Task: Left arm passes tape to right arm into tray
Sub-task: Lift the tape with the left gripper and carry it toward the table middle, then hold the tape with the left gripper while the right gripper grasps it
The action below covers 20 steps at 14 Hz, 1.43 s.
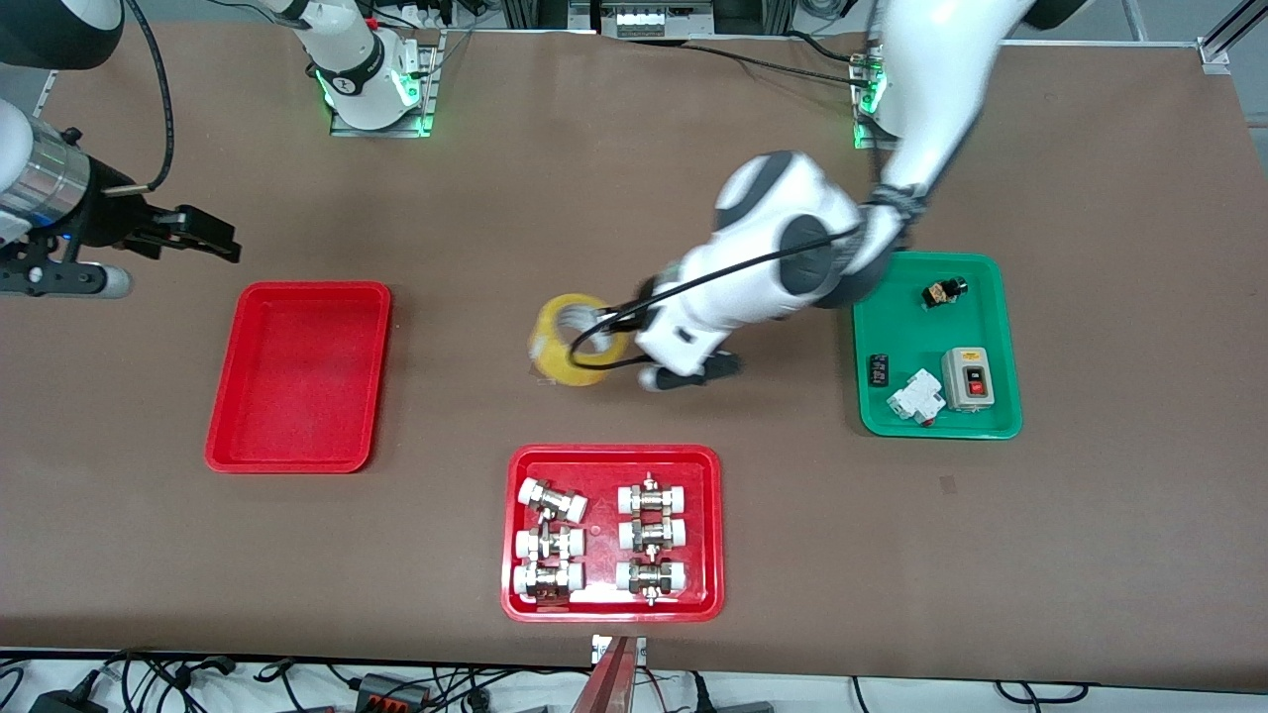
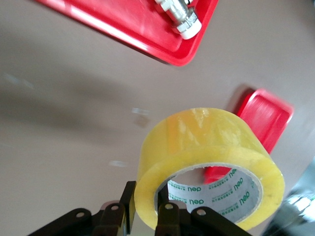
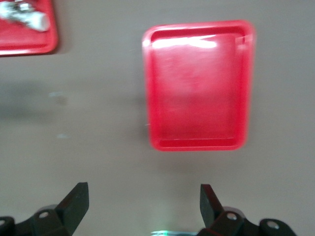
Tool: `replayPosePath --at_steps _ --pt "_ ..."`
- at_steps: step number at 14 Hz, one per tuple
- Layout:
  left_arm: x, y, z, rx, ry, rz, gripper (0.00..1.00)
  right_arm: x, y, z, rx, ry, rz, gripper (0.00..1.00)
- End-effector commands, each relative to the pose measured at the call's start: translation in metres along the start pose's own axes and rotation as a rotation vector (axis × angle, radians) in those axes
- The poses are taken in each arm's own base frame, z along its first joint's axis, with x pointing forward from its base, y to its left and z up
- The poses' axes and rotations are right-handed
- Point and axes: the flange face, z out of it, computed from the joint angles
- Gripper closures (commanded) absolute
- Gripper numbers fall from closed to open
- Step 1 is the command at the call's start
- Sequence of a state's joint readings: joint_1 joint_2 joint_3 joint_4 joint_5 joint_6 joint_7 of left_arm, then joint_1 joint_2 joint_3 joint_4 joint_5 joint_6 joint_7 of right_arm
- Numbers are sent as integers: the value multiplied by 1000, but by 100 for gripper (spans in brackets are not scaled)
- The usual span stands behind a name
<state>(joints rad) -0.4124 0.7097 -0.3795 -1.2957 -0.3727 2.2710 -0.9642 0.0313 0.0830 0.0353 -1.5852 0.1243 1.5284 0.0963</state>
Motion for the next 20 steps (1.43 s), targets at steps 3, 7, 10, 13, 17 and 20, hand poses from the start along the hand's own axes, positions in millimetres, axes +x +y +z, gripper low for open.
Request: replayPosePath --at_steps 3,7,10,13,17,20 --pt "4 23 38 -204 23 -303 99 23 -23 41 266 -93 -127 0" --pt "-16 33 46 -262 9 -438 99 63 -50 91 486 -40 -290 0" --pt "-10 30 49 -266 -5 -459 99 93 -68 119 589 72 -304 0" --pt "-2 26 52 -278 -37 -479 99 111 -88 144 678 153 -307 0" --pt "-3 25 61 -273 -46 -467 99 126 -105 173 702 211 -295 0" --pt "-1 24 61 -275 -48 -465 99 129 -115 198 704 196 -304 0"
